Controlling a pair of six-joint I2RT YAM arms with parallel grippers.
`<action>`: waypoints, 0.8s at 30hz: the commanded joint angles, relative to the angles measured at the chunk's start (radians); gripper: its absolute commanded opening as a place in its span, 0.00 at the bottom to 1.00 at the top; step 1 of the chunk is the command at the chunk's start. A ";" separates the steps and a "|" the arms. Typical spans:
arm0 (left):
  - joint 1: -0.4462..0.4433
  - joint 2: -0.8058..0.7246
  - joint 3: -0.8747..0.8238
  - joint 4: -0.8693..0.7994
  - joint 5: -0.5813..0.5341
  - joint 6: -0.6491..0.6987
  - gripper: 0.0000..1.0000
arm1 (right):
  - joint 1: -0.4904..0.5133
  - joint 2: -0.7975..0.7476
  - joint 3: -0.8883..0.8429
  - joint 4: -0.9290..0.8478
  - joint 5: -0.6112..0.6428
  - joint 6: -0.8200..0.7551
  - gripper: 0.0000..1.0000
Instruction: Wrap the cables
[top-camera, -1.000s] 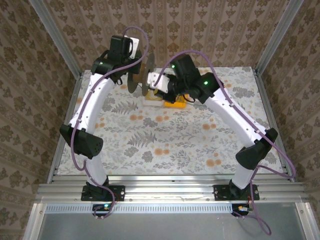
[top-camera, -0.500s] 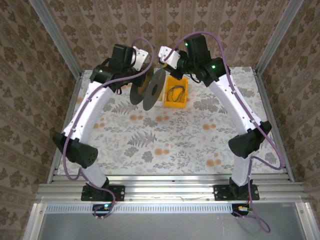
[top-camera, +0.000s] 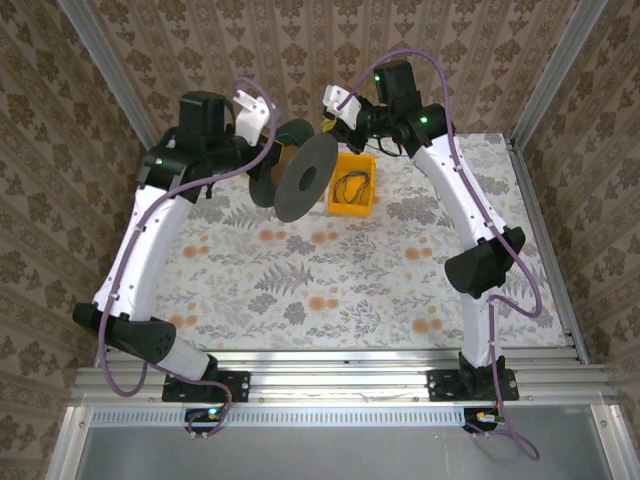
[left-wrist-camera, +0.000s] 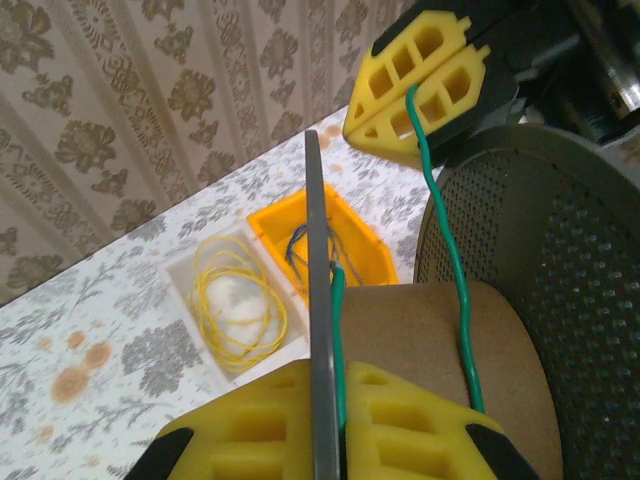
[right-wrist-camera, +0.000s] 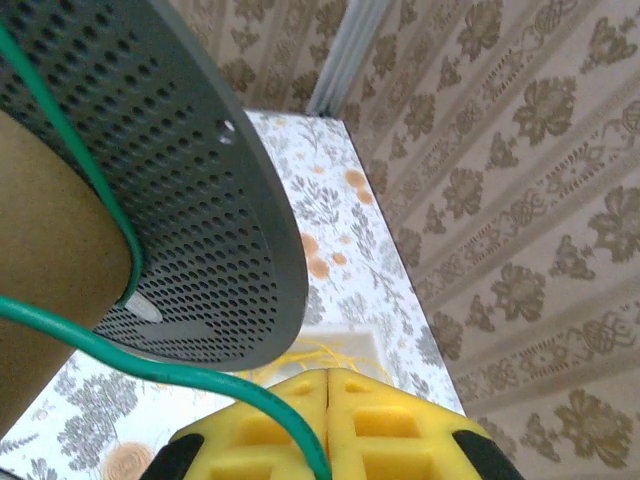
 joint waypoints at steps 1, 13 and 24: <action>0.076 -0.125 0.034 -0.108 0.291 -0.007 0.00 | -0.137 0.049 0.039 0.084 0.139 0.073 0.01; 0.272 -0.081 0.168 0.047 0.578 -0.185 0.00 | -0.176 0.080 -0.030 0.144 0.029 0.161 0.27; 0.332 -0.068 0.180 0.124 0.606 -0.260 0.00 | -0.190 -0.031 -0.322 0.321 -0.017 0.206 0.22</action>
